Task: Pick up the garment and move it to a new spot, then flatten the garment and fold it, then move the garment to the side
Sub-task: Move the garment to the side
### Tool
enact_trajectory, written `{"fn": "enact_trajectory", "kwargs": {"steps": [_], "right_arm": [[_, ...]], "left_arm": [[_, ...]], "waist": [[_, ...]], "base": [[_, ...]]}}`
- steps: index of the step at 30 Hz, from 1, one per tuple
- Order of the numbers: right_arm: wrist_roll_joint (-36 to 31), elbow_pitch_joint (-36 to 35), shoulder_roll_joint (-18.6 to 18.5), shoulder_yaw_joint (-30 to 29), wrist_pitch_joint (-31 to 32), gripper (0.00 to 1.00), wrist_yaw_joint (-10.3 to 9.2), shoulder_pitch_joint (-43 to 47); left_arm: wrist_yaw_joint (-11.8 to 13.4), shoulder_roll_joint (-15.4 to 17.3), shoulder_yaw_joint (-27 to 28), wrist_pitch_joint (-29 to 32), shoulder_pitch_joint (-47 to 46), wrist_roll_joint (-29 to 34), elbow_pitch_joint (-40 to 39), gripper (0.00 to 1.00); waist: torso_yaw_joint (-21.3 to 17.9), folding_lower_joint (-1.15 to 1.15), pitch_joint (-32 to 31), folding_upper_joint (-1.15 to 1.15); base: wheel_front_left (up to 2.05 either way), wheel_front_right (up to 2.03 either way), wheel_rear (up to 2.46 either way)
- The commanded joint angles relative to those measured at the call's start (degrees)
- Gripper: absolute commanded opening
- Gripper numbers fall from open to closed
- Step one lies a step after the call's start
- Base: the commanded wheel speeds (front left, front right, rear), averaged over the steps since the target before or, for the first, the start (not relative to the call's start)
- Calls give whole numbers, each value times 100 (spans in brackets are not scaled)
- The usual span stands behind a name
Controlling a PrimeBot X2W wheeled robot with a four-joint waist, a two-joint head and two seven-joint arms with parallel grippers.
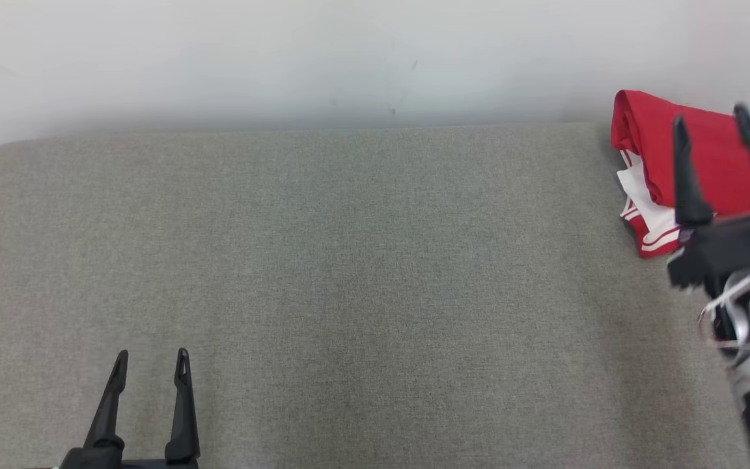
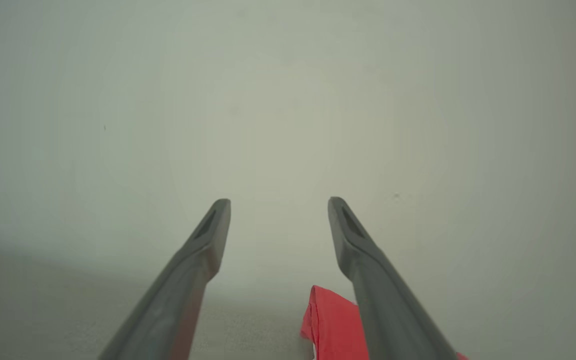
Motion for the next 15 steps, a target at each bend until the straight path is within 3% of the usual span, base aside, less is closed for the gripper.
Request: {"fn": "enact_trajectory", "kwargs": {"steps": [1,15], "right_arm": [[-98,-200,219,-203,0,100,-16,410],[-460,-828,1330,-437,0,100,-16,2047]], "left_arm": [[38,-9,-5,-12,31,10,11,100],[238,-10,-162,-12,104,-116,170,100]], "waist": [[12,1,-49,0],[-68,1,-205,0]], "base": [[0,0,0],[0,0,0]]}}
